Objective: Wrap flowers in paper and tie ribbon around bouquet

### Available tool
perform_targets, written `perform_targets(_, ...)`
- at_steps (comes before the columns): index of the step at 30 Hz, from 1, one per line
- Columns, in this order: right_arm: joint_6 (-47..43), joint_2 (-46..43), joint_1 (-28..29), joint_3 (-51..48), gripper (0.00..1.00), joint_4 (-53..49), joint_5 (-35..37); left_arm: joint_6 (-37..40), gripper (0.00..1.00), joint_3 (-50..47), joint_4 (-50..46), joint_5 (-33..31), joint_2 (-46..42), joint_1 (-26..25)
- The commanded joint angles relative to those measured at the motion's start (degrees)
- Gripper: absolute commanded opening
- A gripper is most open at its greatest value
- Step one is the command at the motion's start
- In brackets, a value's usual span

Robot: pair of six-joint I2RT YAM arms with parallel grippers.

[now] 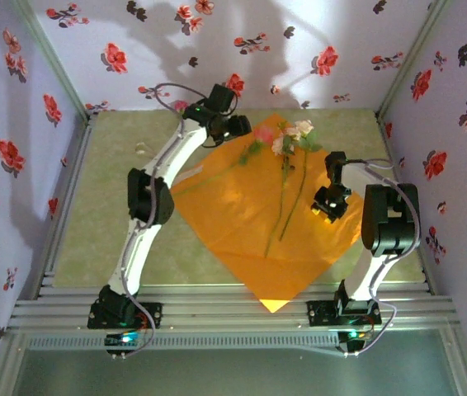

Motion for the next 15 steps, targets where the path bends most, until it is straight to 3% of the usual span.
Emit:
perform_targets(1,-0.96,-1.66,-0.33,-0.73,0.37,0.15,0.11,4.88,0.74,5.89,-5.93,-3.15,-2.57,0.33)
perform_targets(5,-1.03,-1.46,-0.31,-0.95,0.38,0.27,0.23,10.36,0.78,-6.29,-5.56,-11.53,-15.90,0.02)
perform_targets(11,-0.80,-1.40,-0.31,-1.17,0.38,0.79,-0.20,24.34,0.50,-33.99,-6.17,-13.68,-28.84,2.99)
perform_targets(15,-0.84,-1.37,-0.30,-1.34,0.38,0.76,-0.31,35.45,0.50,-46.89,-3.46,-14.12,-31.40,3.62)
